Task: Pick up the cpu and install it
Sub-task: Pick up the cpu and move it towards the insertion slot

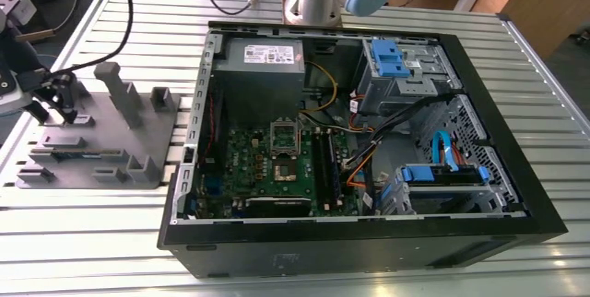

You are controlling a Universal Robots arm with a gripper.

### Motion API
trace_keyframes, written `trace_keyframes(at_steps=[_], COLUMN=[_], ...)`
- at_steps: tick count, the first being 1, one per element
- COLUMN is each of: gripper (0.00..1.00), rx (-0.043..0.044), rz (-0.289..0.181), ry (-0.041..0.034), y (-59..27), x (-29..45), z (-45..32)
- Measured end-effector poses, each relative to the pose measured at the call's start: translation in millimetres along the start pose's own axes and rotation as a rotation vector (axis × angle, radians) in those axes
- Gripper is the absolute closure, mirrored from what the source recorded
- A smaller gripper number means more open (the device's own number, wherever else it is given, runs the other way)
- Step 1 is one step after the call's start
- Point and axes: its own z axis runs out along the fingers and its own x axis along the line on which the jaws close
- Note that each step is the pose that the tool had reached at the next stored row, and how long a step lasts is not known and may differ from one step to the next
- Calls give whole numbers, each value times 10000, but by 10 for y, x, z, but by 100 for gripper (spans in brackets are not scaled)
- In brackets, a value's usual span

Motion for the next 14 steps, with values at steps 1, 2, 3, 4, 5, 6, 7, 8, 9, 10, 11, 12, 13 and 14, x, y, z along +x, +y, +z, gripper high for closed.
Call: trace_keyframes(at_steps=[1,2,3,4,5,6,7,8,9,10,11,12,13,14], gripper=[53,53,53,53,53,53,53,53,53,53,53,53,53,53], rx=[0,0,0,-1,-3,-2,-1,0,-1,0,0,0,-1,0], rz=[0,0,0,0,0,0,0,0,0,0,0,0,0,0], ry=[1,1,0,-2,-4,-3,0,1,0,0,0,0,0,1], y=[1,1,2,2,2,2,2,2,2,1,1,0,0,-1], x=[-1,-1,-1,-2,-2,-2,-1,-1,-1,-1,-1,-1,0,0], z=[-28,-48,-52,-52,-52,-53,-55,-53,-47,-36,-24,-10,4,19])
